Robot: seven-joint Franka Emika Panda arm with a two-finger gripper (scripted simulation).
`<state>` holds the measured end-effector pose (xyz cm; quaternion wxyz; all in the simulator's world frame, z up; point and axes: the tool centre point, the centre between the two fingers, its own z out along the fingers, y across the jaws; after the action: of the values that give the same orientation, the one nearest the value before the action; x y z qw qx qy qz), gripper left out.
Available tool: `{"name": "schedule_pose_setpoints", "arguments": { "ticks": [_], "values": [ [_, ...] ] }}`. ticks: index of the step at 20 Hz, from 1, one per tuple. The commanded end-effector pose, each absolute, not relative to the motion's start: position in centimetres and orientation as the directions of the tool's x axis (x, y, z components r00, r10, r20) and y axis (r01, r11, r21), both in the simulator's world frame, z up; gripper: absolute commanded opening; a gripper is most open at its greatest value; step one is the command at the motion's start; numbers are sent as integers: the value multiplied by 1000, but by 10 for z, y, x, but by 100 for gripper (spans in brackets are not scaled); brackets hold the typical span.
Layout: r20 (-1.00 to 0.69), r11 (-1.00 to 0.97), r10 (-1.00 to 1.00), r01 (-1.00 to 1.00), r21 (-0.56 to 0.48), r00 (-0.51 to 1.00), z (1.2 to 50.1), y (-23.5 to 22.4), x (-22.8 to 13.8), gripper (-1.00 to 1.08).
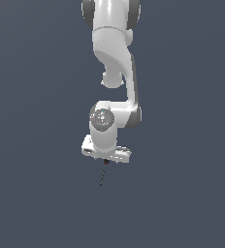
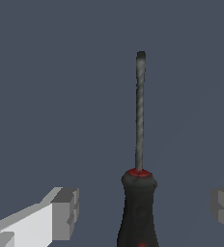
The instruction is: Pick up the object and move it to a goal position.
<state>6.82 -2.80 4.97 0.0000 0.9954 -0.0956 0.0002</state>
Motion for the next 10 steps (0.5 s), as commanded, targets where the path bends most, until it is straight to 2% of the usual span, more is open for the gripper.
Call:
{"name": "schedule_pose_setpoints", "arguments": {
  "ticks": [1,10],
  "values": [
    [-1,-982,-191,-191,0,982,36,-28,67,100],
    [0,-982,-191,-191,0,982,15,-28,69,100]
  ]
}}
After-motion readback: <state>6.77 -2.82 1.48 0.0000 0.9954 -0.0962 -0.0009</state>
